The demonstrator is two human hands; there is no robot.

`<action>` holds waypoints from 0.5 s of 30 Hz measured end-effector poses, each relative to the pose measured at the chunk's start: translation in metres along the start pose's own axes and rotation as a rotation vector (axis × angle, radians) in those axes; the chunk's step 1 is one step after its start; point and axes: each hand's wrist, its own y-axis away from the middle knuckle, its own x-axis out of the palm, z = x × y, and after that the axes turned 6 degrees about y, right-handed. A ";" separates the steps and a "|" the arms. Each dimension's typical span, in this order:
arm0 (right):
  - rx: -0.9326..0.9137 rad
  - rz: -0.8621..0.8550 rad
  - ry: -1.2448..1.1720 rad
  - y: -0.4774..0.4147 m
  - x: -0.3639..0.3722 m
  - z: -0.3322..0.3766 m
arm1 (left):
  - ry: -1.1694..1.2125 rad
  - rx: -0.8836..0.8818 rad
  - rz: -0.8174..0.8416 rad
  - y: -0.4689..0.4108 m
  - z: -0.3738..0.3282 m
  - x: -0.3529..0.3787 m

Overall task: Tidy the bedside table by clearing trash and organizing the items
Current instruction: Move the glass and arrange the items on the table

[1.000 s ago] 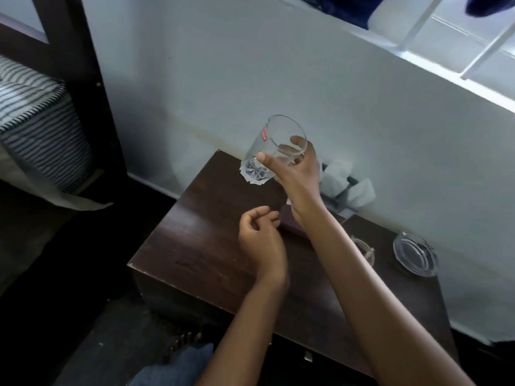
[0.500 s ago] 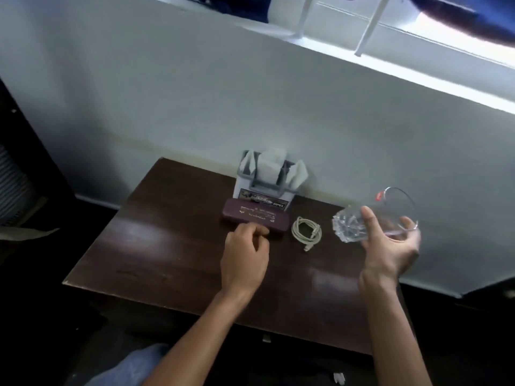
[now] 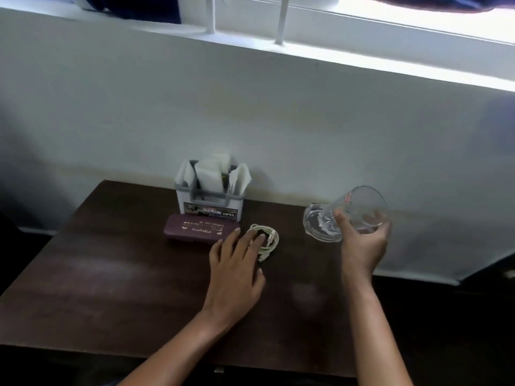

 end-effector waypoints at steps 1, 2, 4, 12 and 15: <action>-0.003 0.015 -0.008 -0.004 0.002 -0.002 | -0.016 0.020 0.021 -0.004 -0.002 0.004; -0.009 0.031 -0.008 -0.008 0.004 -0.002 | -0.025 0.033 0.040 -0.007 -0.003 0.007; -0.011 0.066 0.011 -0.015 0.008 -0.001 | -0.020 0.045 0.070 -0.010 -0.002 0.011; -0.070 0.151 0.103 -0.027 0.023 -0.012 | 0.001 0.056 0.175 -0.009 0.007 0.017; -0.094 0.194 0.127 -0.031 0.026 -0.011 | 0.022 0.068 0.202 -0.009 0.006 0.014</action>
